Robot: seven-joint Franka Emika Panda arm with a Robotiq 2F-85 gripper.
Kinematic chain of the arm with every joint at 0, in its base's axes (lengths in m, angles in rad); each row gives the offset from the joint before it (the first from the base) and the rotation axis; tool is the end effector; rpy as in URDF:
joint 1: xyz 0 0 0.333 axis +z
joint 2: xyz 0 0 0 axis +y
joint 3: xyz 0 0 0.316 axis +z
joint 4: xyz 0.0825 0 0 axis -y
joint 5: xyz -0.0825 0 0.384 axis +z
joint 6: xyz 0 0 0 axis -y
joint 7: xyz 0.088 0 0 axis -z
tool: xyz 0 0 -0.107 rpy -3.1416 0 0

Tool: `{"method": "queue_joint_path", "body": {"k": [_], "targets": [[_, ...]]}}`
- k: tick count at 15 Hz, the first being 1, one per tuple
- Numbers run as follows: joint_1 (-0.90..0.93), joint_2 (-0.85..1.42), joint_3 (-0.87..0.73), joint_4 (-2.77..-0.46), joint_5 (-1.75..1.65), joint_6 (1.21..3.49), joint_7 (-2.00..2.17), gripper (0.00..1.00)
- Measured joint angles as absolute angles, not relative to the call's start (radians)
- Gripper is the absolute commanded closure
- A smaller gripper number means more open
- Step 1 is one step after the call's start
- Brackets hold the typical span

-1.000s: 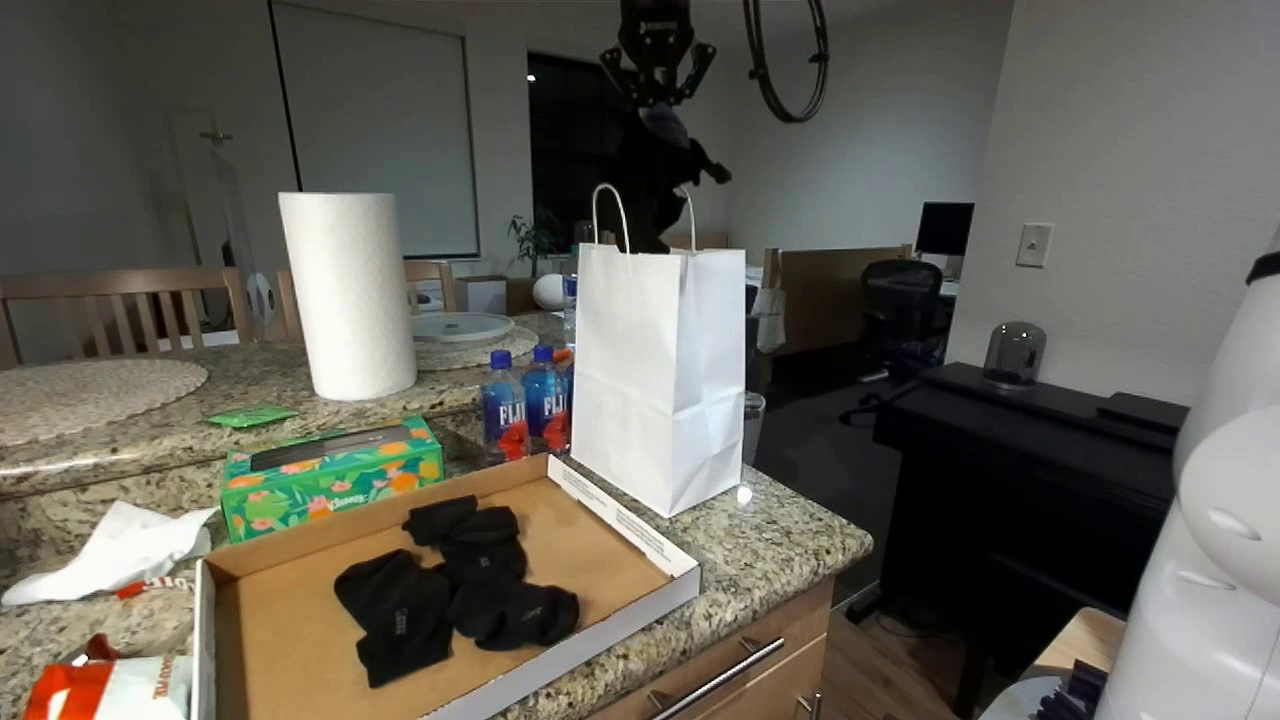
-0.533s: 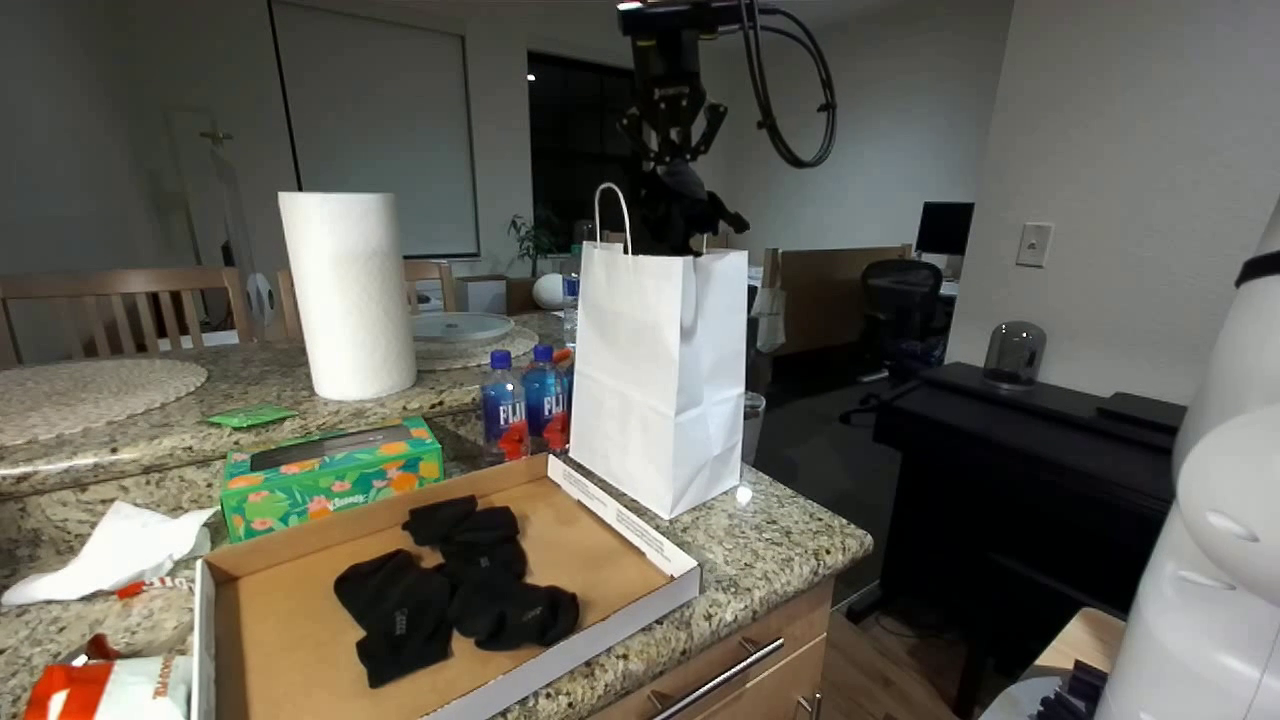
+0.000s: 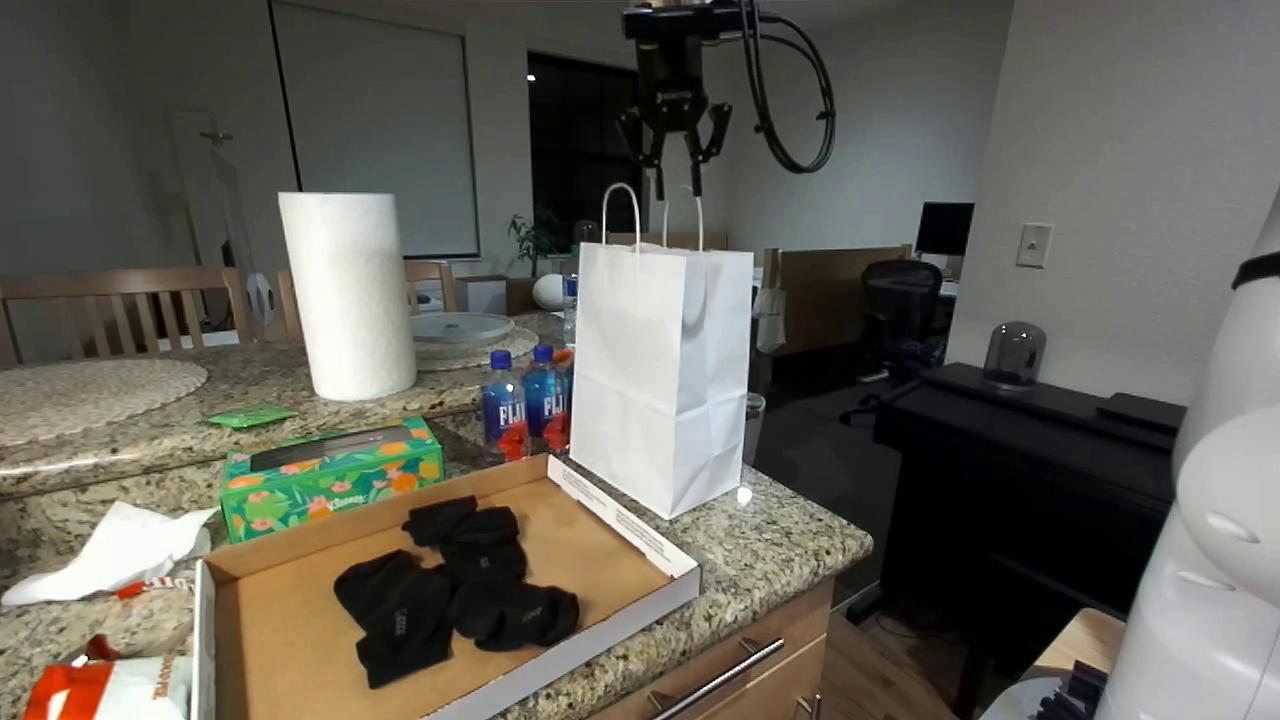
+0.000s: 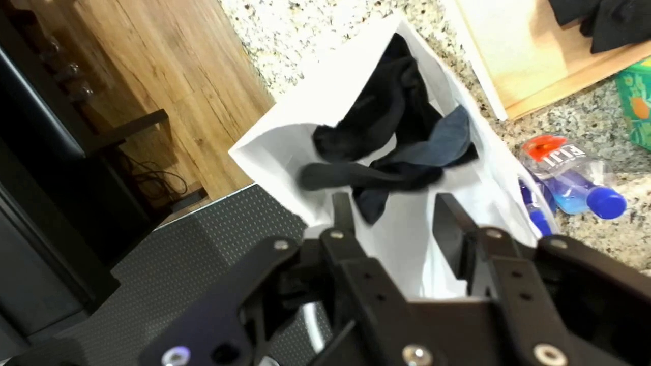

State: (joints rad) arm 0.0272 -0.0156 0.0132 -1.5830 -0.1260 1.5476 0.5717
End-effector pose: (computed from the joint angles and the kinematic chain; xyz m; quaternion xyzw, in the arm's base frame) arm 0.5472 0.0085 0.6262 0.9627 -0.2628 0.0096 0.0631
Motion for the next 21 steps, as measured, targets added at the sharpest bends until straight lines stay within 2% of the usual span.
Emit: {"method": "queue_joint_path", "body": {"k": [3,5,14,18,21], "targets": [[0.027,-0.029,0.007,-1.574,-0.113,1.548,0.572,0.04],[0.027,-0.036,0.005,-1.568,-0.105,1.549,0.572,0.00],[0.071,-0.179,0.074,-1.566,-0.064,1.591,0.423,0.00],[0.135,-0.206,0.148,-1.680,-0.026,1.671,0.355,0.00],[0.183,-0.204,0.196,-1.821,-0.005,1.820,0.292,0.00]]}}
